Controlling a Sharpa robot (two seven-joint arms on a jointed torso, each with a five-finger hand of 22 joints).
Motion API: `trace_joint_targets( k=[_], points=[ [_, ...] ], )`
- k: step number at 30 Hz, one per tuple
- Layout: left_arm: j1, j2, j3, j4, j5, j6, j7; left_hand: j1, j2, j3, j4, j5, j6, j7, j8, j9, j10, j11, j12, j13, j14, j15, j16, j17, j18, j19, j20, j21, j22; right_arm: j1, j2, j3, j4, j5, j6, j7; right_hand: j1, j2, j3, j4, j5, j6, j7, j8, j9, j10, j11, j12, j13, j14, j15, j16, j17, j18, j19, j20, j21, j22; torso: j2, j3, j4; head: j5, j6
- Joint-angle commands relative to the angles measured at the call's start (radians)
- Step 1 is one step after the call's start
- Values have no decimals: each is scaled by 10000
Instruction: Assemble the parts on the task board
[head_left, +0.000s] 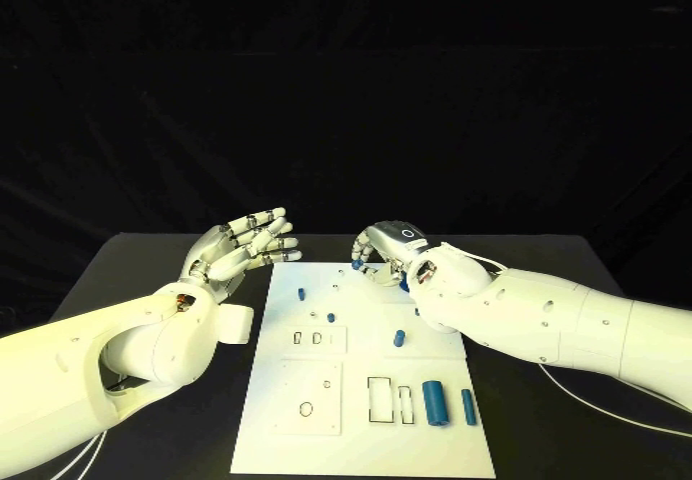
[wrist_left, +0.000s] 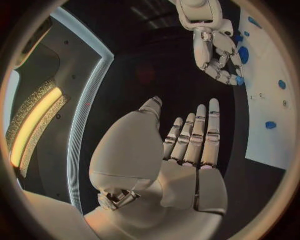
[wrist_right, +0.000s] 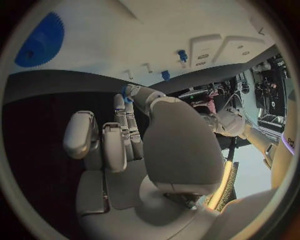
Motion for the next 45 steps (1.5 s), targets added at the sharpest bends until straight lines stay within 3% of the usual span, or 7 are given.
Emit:
trace_joint_targets(
  k=[1, 17, 34, 45],
  points=[
    [26, 46, 11, -7, 27, 206, 45, 58, 37, -6, -12, -3, 2, 876, 30, 4, -54, -8, -45, -6, -35, 31, 51, 31, 120, 92, 9, 47, 18, -43, 172, 3, -217, 7, -233, -29, -49, 100, 84, -23, 59, -80, 49, 51, 30, -13, 35, -29, 54, 576, -21, 37, 88, -99, -21, -12, 48, -18, -4, -3, -6, 19, -3],
    [47, 117, 12, 37, 27, 188, -1, 66, 41, -2, -15, -3, 2, 880, 30, 4, -65, -4, -47, -7, -46, 34, 58, 41, 115, 79, 10, 46, 16, -301, 834, -8, -988, 89, 181, -23, -80, 72, 105, -48, 51, -135, 72, 37, 61, -47, 55, -32, 56, 578, -4, 56, 106, -95, -42, 1, 40, -24, 14, 5, -27, 94, -72],
    [99, 161, 13, 18, 27, 196, -42, 99, 54, 16, -29, 1, -19, 890, 26, 0, -80, 6, -50, -8, -72, 44, 70, 60, 107, 47, 13, 42, 12, -305, 1174, -9, -1307, -26, 56, -287, -186, -3, 107, -57, 39, -232, 102, 6, 109, -112, 89, -32, 61, 574, 27, 68, 99, -88, -78, 28, 21, -35, 18, 15, -40, 160, -148],
    [119, 213, 13, 16, 27, 201, -60, 117, 61, 27, -35, 3, -20, 893, 26, 0, -81, 9, -50, -8, -82, 46, 76, 69, 104, 34, 15, 40, 11, -305, 1418, -9, -1600, 26, 508, -150, -241, -46, 100, -55, 36, -266, 109, -6, 131, -137, 99, -32, 64, 574, 38, 78, 102, -88, -83, 40, 25, -22, 13, 6, -30, 209, -206]
  ],
)
